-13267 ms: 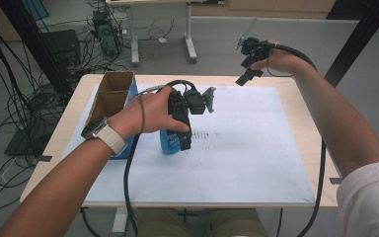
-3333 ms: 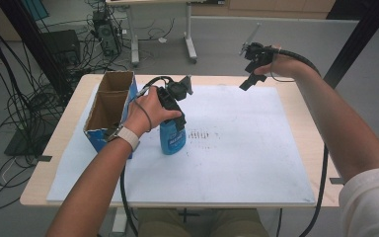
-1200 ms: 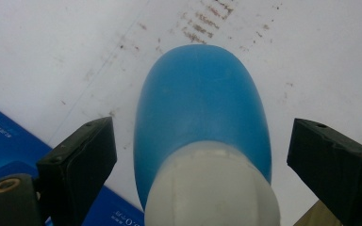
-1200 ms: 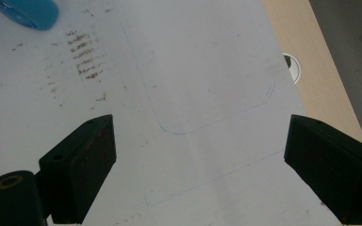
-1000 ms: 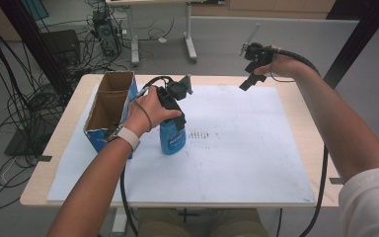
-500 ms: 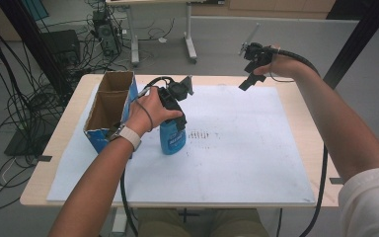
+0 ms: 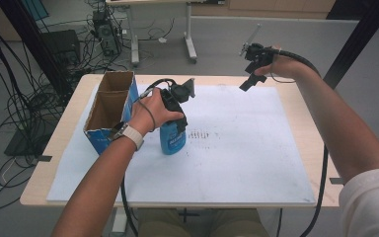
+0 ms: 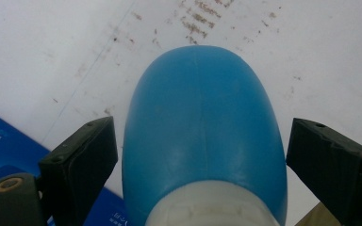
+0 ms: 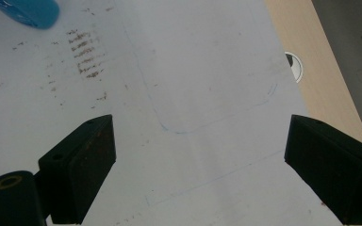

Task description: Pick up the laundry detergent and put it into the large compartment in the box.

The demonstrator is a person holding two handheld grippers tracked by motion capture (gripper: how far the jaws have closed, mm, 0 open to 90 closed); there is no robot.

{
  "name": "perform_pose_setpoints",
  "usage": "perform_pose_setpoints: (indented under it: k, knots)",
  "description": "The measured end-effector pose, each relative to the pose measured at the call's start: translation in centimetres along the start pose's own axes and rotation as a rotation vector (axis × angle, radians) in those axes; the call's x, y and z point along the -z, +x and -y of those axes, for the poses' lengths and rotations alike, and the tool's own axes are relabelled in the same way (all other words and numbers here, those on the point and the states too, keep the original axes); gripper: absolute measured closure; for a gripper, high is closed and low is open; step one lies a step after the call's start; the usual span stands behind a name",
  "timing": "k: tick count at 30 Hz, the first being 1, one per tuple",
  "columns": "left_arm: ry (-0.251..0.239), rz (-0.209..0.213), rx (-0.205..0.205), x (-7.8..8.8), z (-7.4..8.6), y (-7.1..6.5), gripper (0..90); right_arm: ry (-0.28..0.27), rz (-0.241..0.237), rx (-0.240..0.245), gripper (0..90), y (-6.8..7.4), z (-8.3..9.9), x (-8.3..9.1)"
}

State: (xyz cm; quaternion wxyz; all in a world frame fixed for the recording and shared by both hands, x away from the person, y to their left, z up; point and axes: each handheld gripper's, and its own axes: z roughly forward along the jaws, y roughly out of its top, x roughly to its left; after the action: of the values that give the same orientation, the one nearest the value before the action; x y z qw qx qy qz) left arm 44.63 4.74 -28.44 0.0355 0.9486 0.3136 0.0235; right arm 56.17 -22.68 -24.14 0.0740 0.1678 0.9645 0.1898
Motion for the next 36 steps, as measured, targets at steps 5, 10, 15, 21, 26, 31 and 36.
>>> perform_pose_setpoints:
  k: [5,10,15,21,26,31,36]
  knots:
    - [0.003,-0.001,0.001,-0.02,-0.01,0.00,11.4,-0.003,0.003,-0.002,9.3,-0.08,0.09,0.19]
    - [0.010,-0.007,-0.001,-0.03,0.05,0.00,14.5,-0.004,0.004,-0.002,9.3,-0.04,0.11,0.21]
    - [0.015,-0.009,-0.003,-0.06,0.06,0.00,16.9,-0.005,0.005,-0.002,9.3,0.00,0.09,0.25]
    - [0.022,-0.009,-0.008,-0.10,0.05,0.06,22.8,-0.005,0.003,-0.004,9.3,0.00,0.08,0.24]
    - [0.024,-0.008,-0.011,-0.15,0.04,0.14,28.6,-0.004,0.003,-0.001,9.3,-0.03,0.03,0.23]
    - [0.030,-0.010,-0.012,-0.18,0.01,0.11,30.1,-0.002,0.003,-0.002,9.3,-0.06,0.07,0.20]
    - [0.041,-0.015,-0.011,-0.18,-0.05,0.15,30.7,-0.001,0.004,-0.003,9.3,-0.06,0.08,0.22]
